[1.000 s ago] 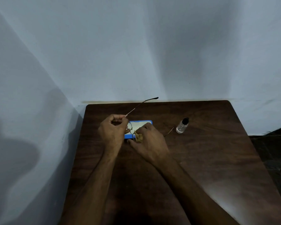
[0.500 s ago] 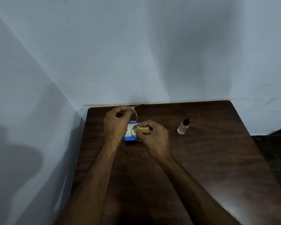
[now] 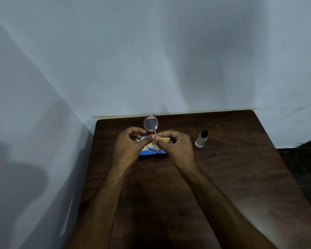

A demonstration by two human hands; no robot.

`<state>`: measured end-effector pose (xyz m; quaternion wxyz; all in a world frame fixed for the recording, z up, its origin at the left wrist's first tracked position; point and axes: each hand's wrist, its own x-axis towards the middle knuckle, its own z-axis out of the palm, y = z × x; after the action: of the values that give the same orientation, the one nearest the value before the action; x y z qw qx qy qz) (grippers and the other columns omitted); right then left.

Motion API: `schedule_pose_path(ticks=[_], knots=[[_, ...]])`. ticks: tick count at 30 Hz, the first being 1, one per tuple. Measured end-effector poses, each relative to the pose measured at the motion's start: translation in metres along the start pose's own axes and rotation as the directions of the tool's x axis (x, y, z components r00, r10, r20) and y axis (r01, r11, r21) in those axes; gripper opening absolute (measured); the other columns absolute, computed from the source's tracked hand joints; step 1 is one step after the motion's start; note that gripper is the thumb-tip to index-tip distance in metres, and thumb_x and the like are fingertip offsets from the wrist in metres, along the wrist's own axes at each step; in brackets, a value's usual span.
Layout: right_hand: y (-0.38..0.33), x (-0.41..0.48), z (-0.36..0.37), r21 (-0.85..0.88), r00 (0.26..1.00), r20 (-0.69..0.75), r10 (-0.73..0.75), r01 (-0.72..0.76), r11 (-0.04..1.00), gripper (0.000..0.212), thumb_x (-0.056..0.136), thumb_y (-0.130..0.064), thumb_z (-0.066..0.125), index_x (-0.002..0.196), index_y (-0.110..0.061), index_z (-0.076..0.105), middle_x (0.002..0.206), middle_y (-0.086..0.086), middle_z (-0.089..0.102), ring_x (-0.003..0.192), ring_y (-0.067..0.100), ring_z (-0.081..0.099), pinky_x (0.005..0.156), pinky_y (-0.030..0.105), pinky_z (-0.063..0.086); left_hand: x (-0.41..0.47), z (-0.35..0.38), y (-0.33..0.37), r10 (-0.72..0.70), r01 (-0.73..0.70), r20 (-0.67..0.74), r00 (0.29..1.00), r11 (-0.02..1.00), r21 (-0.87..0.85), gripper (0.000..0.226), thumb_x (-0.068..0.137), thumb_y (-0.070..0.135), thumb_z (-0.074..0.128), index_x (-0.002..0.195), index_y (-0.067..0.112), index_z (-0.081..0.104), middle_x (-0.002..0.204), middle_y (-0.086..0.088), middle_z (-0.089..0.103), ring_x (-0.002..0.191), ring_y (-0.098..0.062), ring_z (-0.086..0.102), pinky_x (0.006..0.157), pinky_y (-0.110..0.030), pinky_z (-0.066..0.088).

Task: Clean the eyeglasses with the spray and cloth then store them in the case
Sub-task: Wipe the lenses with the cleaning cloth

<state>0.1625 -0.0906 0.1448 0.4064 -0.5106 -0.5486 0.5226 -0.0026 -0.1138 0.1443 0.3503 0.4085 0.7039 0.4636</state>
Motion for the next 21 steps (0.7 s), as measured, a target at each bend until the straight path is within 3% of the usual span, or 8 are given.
schedule_pose_path(ticks=[2,6,9,12,14,16,19,21], knots=[[0.0,-0.003,0.002,-0.159,0.997,-0.036,-0.067,0.061,0.985,0.014,0.086,-0.032,0.082,0.096,-0.022,0.079,0.09,-0.007,0.077,0.084,0.01,0.074,0.074,0.03,0.062,-0.004,0.005,0.002,0.033,-0.031,-0.034,0.999,0.997,0.064,0.019,0.077,0.037,0.09,0.081,0.027,0.074,0.081,0.007,0.074,0.076,-0.01,0.066,0.068,-0.029,0.054],[-0.006,-0.009,0.006,-0.45,0.955,-0.083,-0.285,0.22,0.866,0.016,0.085,-0.015,0.081,0.099,-0.021,0.076,0.102,-0.009,0.071,0.091,0.004,0.065,0.078,0.014,0.051,-0.013,0.017,0.005,0.045,-0.045,-0.051,0.998,0.999,0.0,0.01,0.08,0.039,0.087,0.082,0.032,0.08,0.079,0.016,0.077,0.074,-0.007,0.072,0.062,-0.042,0.063],[-0.003,-0.01,0.006,-0.543,0.912,-0.065,-0.405,0.308,0.781,0.017,0.086,-0.014,0.079,0.102,-0.018,0.075,0.104,-0.005,0.068,0.091,0.007,0.064,0.075,0.019,0.053,-0.015,0.022,0.009,0.062,-0.064,-0.107,0.992,0.998,-0.019,0.007,0.082,0.035,0.088,0.083,0.034,0.081,0.078,0.019,0.077,0.071,-0.002,0.072,0.066,-0.047,0.064],[-0.001,-0.011,0.004,-0.563,0.89,-0.064,-0.452,0.342,0.753,0.018,0.088,-0.016,0.077,0.105,-0.017,0.074,0.105,-0.004,0.068,0.093,0.006,0.063,0.078,0.02,0.054,-0.019,0.027,0.012,0.111,-0.116,-0.147,0.983,0.993,-0.022,0.004,0.086,0.033,0.086,0.087,0.032,0.082,0.078,0.016,0.078,0.071,-0.007,0.073,0.064,-0.05,0.064],[-0.005,-0.014,0.001,-0.516,0.906,-0.073,-0.417,0.324,0.793,0.017,0.09,-0.017,0.077,0.106,-0.018,0.076,0.105,-0.007,0.069,0.092,0.002,0.063,0.079,0.013,0.052,-0.021,0.028,0.014,0.153,-0.157,-0.172,0.973,0.987,-0.014,0.004,0.088,0.031,0.084,0.087,0.034,0.081,0.078,0.017,0.077,0.074,-0.005,0.073,0.064,-0.05,0.064],[-0.008,-0.015,-0.003,-0.385,0.958,-0.066,-0.278,0.233,0.893,0.016,0.094,-0.019,0.072,0.109,-0.019,0.077,0.104,-0.009,0.071,0.092,0.0,0.066,0.078,0.011,0.052,-0.024,0.029,0.015,0.188,-0.187,-0.184,0.965,0.982,0.024,0.007,0.09,0.027,0.081,0.088,0.034,0.08,0.078,0.018,0.076,0.076,-0.002,0.072,0.067,-0.045,0.064],[-0.006,-0.01,-0.009,-0.237,0.992,-0.05,-0.119,0.104,0.966,0.021,0.096,-0.01,0.064,0.107,-0.018,0.08,0.097,-0.011,0.077,0.09,-0.001,0.07,0.08,0.019,0.057,-0.026,0.03,0.016,0.276,-0.261,-0.17,0.946,0.96,0.105,0.009,0.093,0.024,0.079,0.089,0.032,0.077,0.08,0.021,0.074,0.08,0.001,0.071,0.073,-0.036,0.062],[-0.005,-0.005,-0.012,-0.263,0.994,-0.04,-0.103,0.089,0.961,0.021,0.094,-0.009,0.066,0.105,-0.019,0.081,0.095,-0.011,0.078,0.09,-0.001,0.071,0.083,0.025,0.059,-0.025,0.031,0.013,0.294,-0.282,-0.155,0.943,0.954,0.099,0.002,0.093,0.025,0.079,0.092,0.027,0.08,0.083,0.02,0.075,0.08,0.001,0.071,0.068,-0.042,0.063]])
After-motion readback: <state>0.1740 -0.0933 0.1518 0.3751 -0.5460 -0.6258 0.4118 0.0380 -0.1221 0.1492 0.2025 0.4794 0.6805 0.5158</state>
